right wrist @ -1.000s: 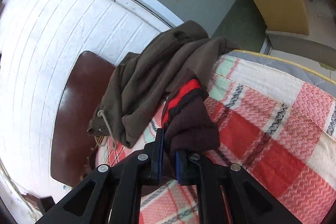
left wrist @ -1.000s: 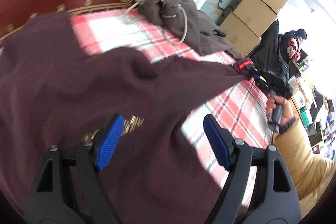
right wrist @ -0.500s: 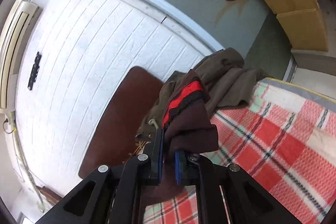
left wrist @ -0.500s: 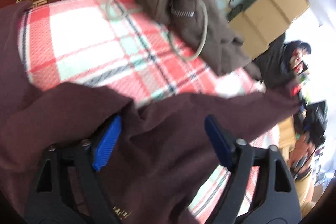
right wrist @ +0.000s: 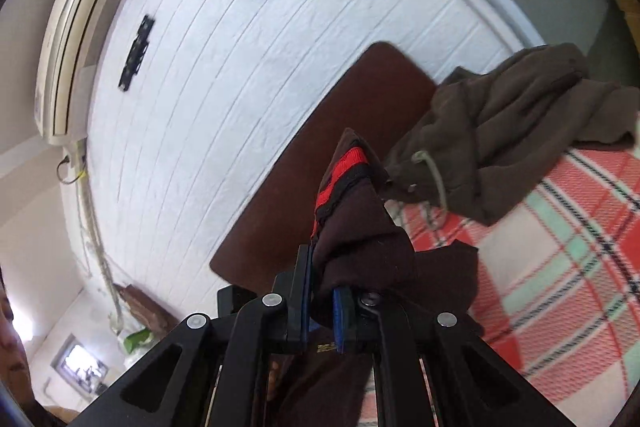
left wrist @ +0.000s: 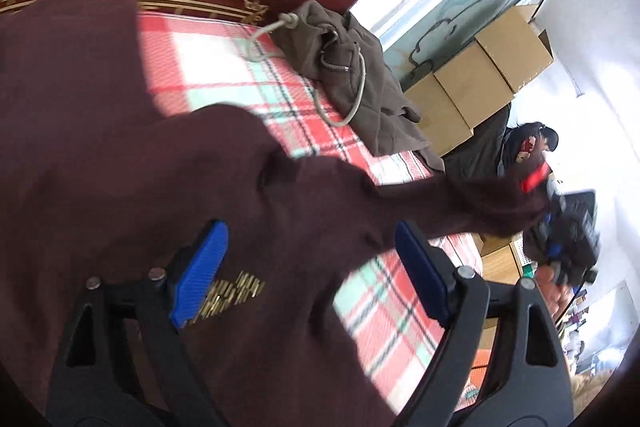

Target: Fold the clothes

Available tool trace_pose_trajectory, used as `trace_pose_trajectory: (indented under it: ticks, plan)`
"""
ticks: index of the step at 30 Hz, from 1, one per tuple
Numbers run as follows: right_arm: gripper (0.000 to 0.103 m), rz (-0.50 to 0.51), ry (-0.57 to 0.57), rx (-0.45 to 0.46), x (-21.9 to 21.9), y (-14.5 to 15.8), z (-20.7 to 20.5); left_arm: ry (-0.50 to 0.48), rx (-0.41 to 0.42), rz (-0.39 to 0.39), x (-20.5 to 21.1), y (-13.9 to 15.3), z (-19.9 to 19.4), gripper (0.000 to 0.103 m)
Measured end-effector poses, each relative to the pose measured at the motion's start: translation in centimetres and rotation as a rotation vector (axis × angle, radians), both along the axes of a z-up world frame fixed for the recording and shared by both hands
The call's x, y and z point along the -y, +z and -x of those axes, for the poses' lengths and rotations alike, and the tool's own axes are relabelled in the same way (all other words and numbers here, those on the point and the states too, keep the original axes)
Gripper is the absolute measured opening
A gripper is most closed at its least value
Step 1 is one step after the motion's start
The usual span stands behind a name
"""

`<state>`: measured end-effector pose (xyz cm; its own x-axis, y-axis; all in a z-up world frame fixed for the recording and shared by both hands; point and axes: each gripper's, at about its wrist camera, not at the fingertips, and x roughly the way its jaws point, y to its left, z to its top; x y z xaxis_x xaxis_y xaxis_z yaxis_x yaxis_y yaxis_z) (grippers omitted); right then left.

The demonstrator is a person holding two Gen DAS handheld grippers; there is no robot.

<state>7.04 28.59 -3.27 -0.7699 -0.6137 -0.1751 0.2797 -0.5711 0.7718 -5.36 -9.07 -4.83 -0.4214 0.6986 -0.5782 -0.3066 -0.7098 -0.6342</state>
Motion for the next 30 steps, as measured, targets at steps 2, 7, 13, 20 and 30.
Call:
trace_pose_trajectory:
  ticks: [2, 7, 13, 20, 30]
  plan:
    - [0.008, -0.031, 0.077, -0.028, 3.2, 1.4, 1.6, 0.015, -0.002, -0.028, 1.7, 0.3, -1.7, 0.086]
    - [0.008, -0.075, 0.197, -0.045, 10.8, 2.9, 5.6, 0.055, -0.030, -0.047, 5.3, 1.2, -6.2, 0.086]
    - [0.008, -0.126, 0.310, -0.028, 19.9, 2.6, 9.3, 0.139, -0.052, -0.058, 10.8, 1.6, -9.7, 0.086]
    - [0.008, -0.249, 0.488, 0.083, 31.0, -2.0, 11.9, 0.265, -0.059, -0.079, 17.8, 1.4, -12.6, 0.086]
    - [0.015, -0.544, 0.619, 0.180, 40.8, -9.6, 10.9, 0.369, -0.020, -0.077, 22.3, -0.8, -13.9, 0.086]
